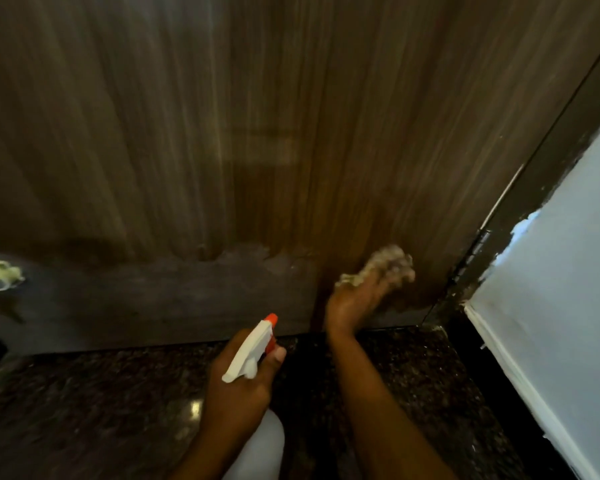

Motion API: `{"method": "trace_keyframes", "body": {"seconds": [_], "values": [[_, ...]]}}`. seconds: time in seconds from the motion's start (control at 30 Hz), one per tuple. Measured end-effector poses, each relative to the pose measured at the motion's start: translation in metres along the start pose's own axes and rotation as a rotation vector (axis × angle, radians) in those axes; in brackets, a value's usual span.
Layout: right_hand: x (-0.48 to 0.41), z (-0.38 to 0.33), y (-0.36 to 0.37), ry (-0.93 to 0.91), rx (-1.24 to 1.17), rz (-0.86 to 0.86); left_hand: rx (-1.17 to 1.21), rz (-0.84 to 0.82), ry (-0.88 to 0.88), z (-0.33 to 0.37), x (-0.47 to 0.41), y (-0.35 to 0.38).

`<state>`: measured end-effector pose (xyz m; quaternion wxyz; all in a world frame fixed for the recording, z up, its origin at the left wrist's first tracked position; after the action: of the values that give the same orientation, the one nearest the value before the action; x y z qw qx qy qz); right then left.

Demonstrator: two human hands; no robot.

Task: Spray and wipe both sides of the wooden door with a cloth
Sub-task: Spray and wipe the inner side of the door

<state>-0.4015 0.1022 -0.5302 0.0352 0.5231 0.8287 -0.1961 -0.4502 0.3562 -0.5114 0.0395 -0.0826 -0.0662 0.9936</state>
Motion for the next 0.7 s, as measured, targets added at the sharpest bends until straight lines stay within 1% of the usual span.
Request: {"method": "trace_keyframes", "body": {"seconds": [0.03, 0.07, 0.1, 0.17, 0.2, 0.23, 0.27, 0.3, 0.37, 0.4, 0.43, 0.47, 0.5, 0.57, 0.63, 0.7], "values": [[0.009, -0.019, 0.008, -0.099, 0.047, -0.036, 0.004, -0.012, 0.018, 0.001, -0.002, -0.004], [0.028, -0.042, 0.023, -0.258, 0.113, -0.119, 0.005, -0.009, 0.013, 0.006, -0.002, -0.01], [0.056, -0.057, 0.037, -0.395, 0.243, -0.17, -0.002, -0.019, 0.024, 0.008, -0.003, -0.017], [0.079, -0.029, 0.056, -0.488, 0.24, -0.223, -0.021, -0.003, 0.027, 0.009, -0.002, -0.03], [0.083, -0.009, 0.06, -0.481, 0.191, -0.292, -0.018, 0.013, 0.023, 0.011, -0.002, -0.039], [0.079, 0.005, 0.052, -0.474, 0.202, -0.282, -0.01, 0.025, 0.015, 0.011, -0.003, -0.045], [0.074, 0.017, 0.048, -0.49, 0.305, -0.253, 0.0, 0.036, -0.003, 0.012, -0.004, -0.05], [0.059, 0.018, 0.036, -0.425, 0.338, -0.227, 0.018, 0.043, -0.018, 0.009, -0.007, -0.051], [0.061, -0.014, 0.042, -0.39, 0.284, -0.166, 0.044, 0.115, -0.031, 0.003, -0.006, -0.086], [0.059, -0.031, 0.04, -0.446, 0.275, -0.117, 0.036, 0.113, -0.016, 0.009, -0.007, -0.086], [0.062, -0.054, 0.043, -0.575, 0.288, -0.134, 0.019, 0.124, 0.002, 0.013, -0.009, -0.087], [0.071, -0.07, 0.052, -0.775, 0.315, -0.186, 0.01, 0.134, 0.013, 0.016, -0.01, -0.089], [0.085, -0.076, 0.063, -0.977, 0.358, -0.274, 0.007, 0.138, 0.026, 0.016, -0.009, -0.094], [0.108, -0.065, 0.069, -1.278, 0.491, -0.437, -0.019, 0.141, 0.034, 0.015, -0.007, -0.103], [0.113, -0.041, 0.063, -1.505, 0.65, -0.51, -0.032, 0.169, 0.026, 0.015, -0.003, -0.109], [0.101, -0.021, 0.054, -1.633, 0.762, -0.554, -0.029, 0.186, 0.005, 0.014, 0.001, -0.114]]}}
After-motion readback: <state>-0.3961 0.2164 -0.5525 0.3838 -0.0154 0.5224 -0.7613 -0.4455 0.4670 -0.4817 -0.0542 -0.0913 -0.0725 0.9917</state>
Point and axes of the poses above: each hand's wrist, its own x-axis away from the middle knuckle, its own y-axis out of the palm, z = x × y, the point moved 9 cm from there along -x, towards the middle knuckle, and after that the axes turned 4 degrees about -z, right-handed, at the moved point
